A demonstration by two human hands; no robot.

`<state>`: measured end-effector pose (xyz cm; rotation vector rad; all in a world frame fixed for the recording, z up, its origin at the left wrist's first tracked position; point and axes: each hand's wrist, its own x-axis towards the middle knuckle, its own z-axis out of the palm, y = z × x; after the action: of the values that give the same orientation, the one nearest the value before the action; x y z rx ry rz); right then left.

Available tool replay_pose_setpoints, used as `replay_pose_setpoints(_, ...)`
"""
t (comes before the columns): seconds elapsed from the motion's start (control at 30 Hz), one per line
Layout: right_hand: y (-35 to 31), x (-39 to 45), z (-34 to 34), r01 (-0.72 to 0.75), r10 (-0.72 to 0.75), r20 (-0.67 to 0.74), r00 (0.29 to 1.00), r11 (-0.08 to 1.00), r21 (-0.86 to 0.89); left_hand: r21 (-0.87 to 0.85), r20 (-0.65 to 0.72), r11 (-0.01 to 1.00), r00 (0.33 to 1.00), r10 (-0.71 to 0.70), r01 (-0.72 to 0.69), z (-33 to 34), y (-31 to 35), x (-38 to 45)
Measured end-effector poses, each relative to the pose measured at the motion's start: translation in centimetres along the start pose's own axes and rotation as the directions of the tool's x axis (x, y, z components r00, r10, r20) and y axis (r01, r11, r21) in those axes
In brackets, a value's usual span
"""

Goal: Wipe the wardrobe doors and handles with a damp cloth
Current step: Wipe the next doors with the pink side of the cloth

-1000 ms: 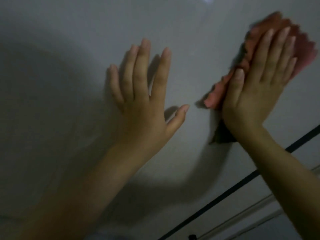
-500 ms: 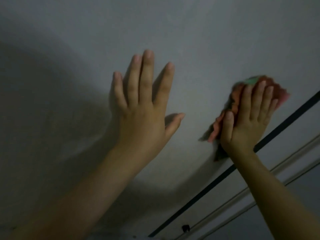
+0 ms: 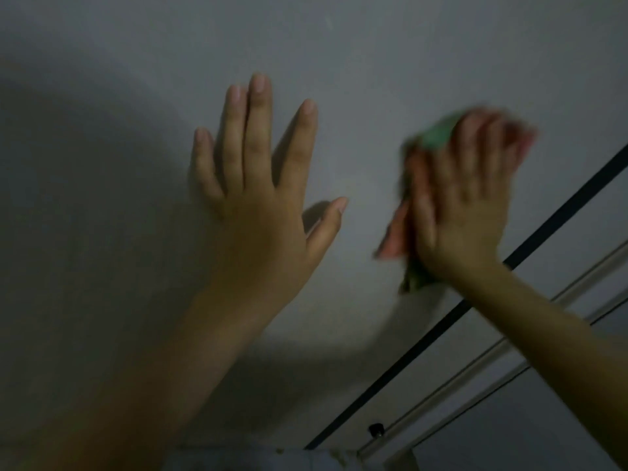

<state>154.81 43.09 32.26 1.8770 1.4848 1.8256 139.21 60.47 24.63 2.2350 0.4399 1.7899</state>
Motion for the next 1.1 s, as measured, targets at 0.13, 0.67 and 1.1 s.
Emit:
replay_pose_setpoints(0.13, -2.7, 3.2, -0.3, -0.314, 0.316, -0.132, 0.94, 0.949, 0.035, 0.028, -0.002, 0.999, 0.999, 0.041, -0.041, -0.1, -1.0, -0.5)
replay_pose_setpoints(0.67, -8.0, 7.3, -0.7, 0.035, -0.038, 0.029, 0.999, 0.995, 0.093, -0.036, -0.064, 0.998, 0.996, -0.056, 0.054, -2.0, -3.7, -0.7)
replay_pose_setpoints(1.1, -9.5, 16.7, -2.0, 0.035, -0.037, -0.044, 0.998, 0.998, -0.058, -0.041, -0.084, 0.978, 0.974, -0.208, 0.205, -3.7, -8.4, -0.3)
